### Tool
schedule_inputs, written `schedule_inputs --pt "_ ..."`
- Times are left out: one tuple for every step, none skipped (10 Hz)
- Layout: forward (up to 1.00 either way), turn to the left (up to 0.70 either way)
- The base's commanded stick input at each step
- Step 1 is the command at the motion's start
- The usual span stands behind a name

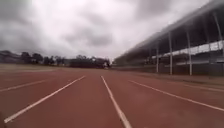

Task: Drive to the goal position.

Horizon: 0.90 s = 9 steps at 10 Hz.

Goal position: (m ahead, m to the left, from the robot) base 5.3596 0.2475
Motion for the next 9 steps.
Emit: schedule_inputs --pt "0.7 0.0" --pt "0.7 0.0" --pt "0.7 0.0" --pt "0.7 0.0" --pt "0.7 0.0" --pt "0.7 0.0" --pt "0.7 0.0" --pt "0.7 0.0" --pt "0.7 0.0"
